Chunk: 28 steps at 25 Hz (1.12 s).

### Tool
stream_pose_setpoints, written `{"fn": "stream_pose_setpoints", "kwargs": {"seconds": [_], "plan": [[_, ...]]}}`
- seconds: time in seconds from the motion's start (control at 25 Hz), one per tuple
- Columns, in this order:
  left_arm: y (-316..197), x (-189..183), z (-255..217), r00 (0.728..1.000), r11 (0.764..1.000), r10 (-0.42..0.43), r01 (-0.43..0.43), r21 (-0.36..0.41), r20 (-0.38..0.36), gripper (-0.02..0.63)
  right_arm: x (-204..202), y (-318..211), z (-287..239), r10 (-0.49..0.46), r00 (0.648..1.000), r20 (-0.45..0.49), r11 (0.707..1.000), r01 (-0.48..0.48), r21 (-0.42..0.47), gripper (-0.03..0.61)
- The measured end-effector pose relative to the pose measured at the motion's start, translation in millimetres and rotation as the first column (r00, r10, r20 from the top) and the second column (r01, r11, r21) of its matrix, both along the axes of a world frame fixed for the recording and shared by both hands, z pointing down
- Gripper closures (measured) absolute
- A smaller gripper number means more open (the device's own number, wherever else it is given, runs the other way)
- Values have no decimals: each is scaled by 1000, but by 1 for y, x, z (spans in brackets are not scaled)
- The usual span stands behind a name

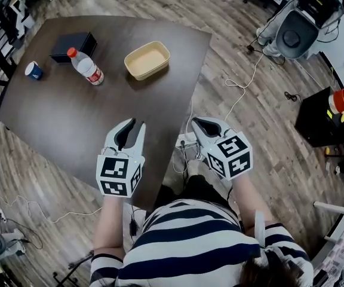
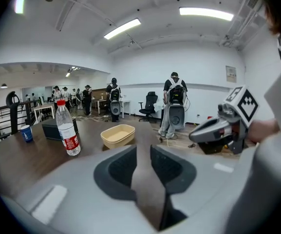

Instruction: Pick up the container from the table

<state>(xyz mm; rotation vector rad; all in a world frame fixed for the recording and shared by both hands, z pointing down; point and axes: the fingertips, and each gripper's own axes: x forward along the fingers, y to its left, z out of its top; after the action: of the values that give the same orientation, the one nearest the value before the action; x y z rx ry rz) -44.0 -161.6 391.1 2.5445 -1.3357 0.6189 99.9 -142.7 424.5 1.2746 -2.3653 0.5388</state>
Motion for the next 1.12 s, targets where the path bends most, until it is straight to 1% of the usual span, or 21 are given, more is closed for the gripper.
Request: {"fn": "stream_pose_setpoints", "kwargs": {"seconds": [0.16, 0.4, 0.52, 0.76, 0.92, 1.0, 1.12], "plan": [[-29, 11, 1, 998, 1000, -8, 6, 21, 60, 614, 4, -22, 10, -48, 999, 1, 998, 48, -27, 577], [-72, 26, 9, 994, 999, -36, 32, 38, 108, 614, 12, -54, 24, -114, 993, 15, 992, 114, -61, 577], [-94, 35, 15, 989, 999, -38, 32, 43, 144, 614, 17, -68, 32, -138, 990, 24, 987, 140, -78, 577], [-137, 43, 40, 966, 1000, 3, -8, 20, 257, 614, 26, -92, 51, -173, 984, 31, 978, 176, -110, 577], [-157, 44, 58, 941, 1000, 26, -28, 3, 338, 614, 28, -106, 61, -189, 981, 41, 972, 193, -132, 577], [-164, 43, 69, 933, 1000, 27, -26, -7, 360, 614, 28, -112, 66, -200, 979, 48, 969, 204, -139, 577], [-173, 42, 81, 928, 1000, 13, -9, -12, 373, 614, 25, -119, 72, -214, 975, 58, 965, 221, -142, 577]]}}
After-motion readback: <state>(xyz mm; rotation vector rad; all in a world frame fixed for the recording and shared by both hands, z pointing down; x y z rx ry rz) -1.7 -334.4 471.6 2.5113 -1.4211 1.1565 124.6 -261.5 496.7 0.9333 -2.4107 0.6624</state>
